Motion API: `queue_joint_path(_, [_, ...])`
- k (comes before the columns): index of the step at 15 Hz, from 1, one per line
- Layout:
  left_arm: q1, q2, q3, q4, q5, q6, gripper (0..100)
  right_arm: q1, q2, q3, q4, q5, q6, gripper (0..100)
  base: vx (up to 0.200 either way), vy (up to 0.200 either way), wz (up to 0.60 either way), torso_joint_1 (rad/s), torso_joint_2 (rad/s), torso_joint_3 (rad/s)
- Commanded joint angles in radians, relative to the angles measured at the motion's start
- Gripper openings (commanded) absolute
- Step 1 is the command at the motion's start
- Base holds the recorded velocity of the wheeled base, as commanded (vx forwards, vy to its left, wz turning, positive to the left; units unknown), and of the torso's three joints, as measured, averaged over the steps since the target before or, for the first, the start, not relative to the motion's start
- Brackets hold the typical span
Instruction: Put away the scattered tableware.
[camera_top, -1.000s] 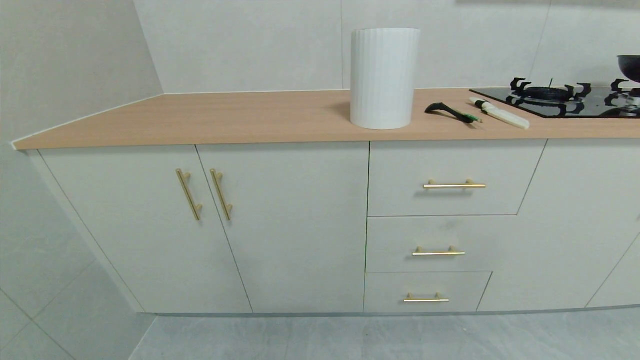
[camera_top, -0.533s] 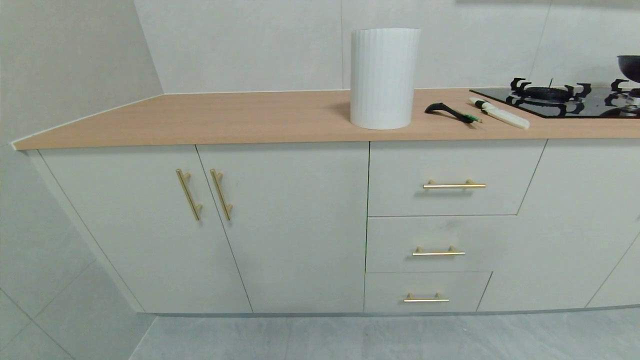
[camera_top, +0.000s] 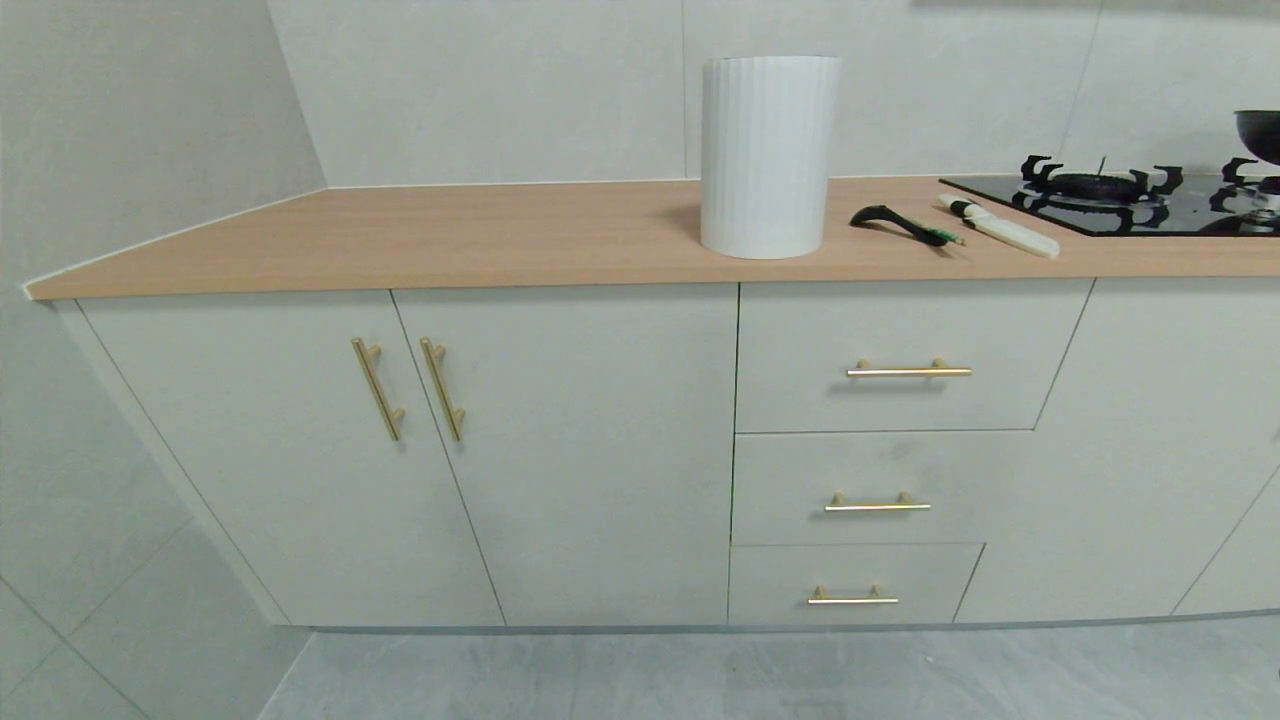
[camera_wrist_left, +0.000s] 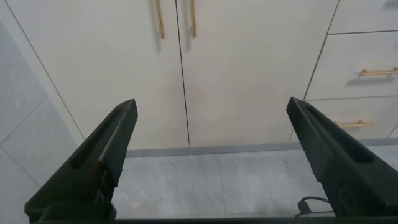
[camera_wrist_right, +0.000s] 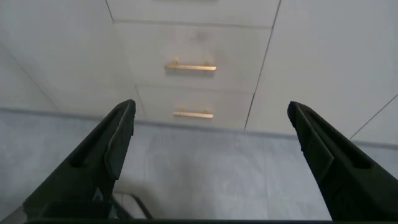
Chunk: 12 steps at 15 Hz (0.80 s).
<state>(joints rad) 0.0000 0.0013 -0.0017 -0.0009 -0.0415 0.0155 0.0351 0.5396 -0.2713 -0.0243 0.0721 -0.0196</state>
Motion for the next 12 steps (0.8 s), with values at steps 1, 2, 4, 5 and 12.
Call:
queue_joint_path(1, [0.000,0.000,0.000,0.001,0.000,0.000,100,0.005,0.303,-0.052,-0.065,0.006,-0.002,100,0.000,0.000,0.00,0.000,0.00,0.000])
queue_joint_path(2, [0.000,0.000,0.000,-0.001,0.000,0.000,100,0.019,0.393,-0.069,-0.106,0.006,-0.002,100,0.000,0.000,0.00,0.000,0.00,0.000])
queue_joint_path(4, [0.000,0.000,0.000,-0.001,0.000,0.000,100,0.035,0.557,-0.097,-0.192,0.005,0.000,100,0.000,0.000,0.00,0.000,0.00,0.000])
queue_joint_path(5, [0.000,0.000,0.000,0.001,0.000,0.000,100,0.039,0.648,-0.111,-0.244,0.005,0.001,100,0.000,0.000,0.00,0.000,0.00,0.000])
queue_joint_path(12, [0.000,0.000,0.000,0.001,0.015,-0.005,100,0.081,1.105,-0.169,-0.625,-0.005,0.001,100,0.000,0.000,0.00,0.000,0.00,0.000])
